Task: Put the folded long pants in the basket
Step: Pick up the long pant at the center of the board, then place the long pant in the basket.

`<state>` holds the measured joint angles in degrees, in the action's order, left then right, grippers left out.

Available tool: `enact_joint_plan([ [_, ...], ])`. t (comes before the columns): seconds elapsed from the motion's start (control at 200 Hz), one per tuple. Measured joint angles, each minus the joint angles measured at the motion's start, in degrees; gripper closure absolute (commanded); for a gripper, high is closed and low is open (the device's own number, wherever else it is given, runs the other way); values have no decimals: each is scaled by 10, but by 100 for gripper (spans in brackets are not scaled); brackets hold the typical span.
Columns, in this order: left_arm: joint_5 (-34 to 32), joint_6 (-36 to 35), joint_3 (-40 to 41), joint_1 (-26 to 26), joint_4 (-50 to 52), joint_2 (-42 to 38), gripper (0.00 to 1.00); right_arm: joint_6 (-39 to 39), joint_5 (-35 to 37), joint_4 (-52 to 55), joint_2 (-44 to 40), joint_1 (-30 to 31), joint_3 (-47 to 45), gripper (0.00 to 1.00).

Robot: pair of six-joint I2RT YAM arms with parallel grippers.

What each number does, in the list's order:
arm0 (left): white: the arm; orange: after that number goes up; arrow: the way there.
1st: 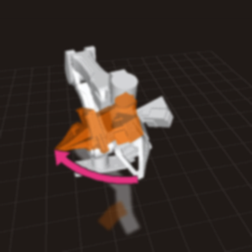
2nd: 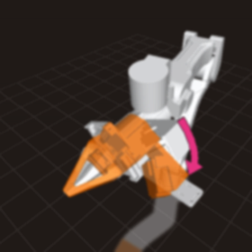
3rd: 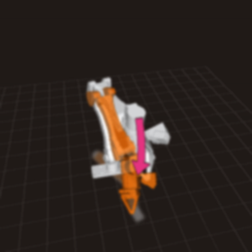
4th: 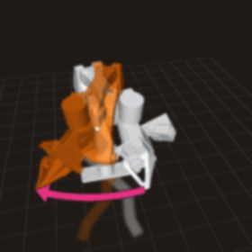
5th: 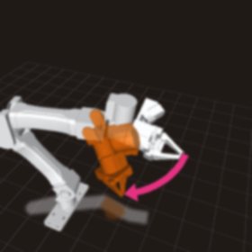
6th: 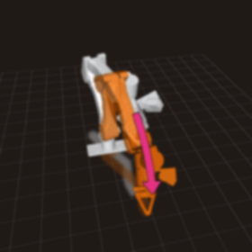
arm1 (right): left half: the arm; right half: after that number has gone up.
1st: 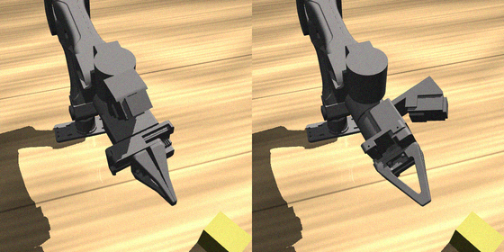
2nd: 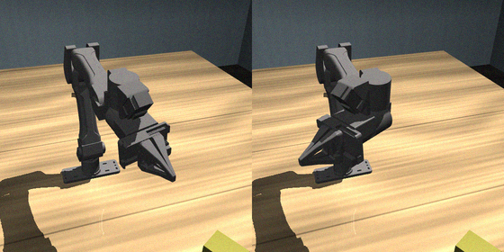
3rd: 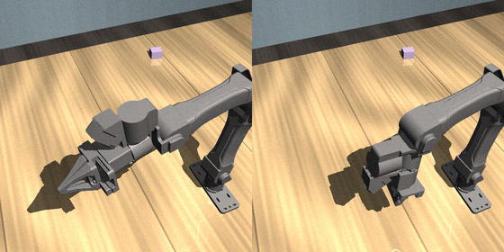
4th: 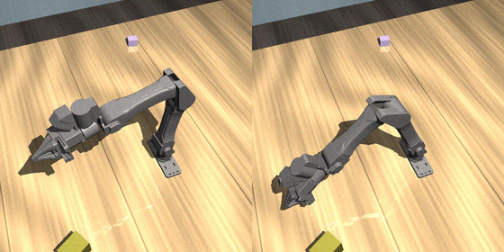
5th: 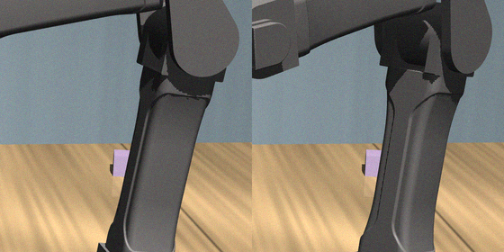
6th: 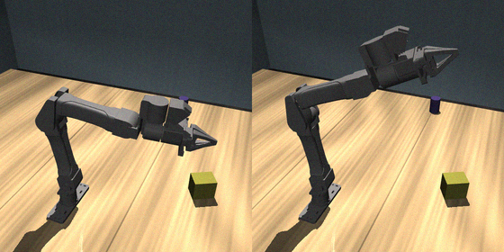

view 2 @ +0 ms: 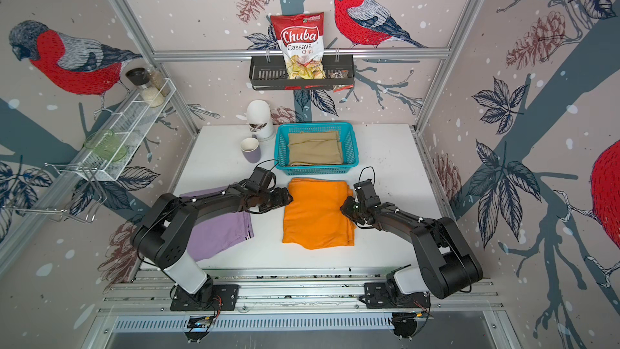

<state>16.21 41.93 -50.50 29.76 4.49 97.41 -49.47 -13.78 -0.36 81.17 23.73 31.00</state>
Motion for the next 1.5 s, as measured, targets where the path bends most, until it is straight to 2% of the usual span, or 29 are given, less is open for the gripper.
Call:
enact_joint_plan([
  [0.105,23,7,-3,2,-41,19,26,-13,0,-6,0,1,-4,100],
  [0.185,33,13,-4,8,-56,26,36,-19,1,-11,0,3,-7,100],
  [0.265,40,17,-4,15,-61,34,54,-23,2,-12,0,4,-7,100],
  [0.325,42,22,-5,17,-64,41,71,-27,2,-13,2,4,-7,100],
  [0.355,44,28,-6,18,-65,43,80,-29,2,-13,3,5,-7,100],
  [0.395,46,28,-6,19,-68,44,100,-30,4,-13,3,5,-7,100],
  [0.595,48,32,-15,20,-57,40,100,-30,16,-8,4,14,-2,100],
  [0.755,50,26,-50,39,-25,32,100,-26,50,52,-15,40,26,100],
  [1.07,97,-14,-171,105,54,13,100,1,64,193,-184,51,76,100],
  [1.235,111,-14,-231,107,77,-3,100,16,73,264,-226,38,151,100],
  [1.41,123,-14,-334,105,95,1,100,49,81,319,-210,17,276,100],
  [1.501,136,-14,-374,88,94,12,100,67,80,320,-192,-1,319,100],
])
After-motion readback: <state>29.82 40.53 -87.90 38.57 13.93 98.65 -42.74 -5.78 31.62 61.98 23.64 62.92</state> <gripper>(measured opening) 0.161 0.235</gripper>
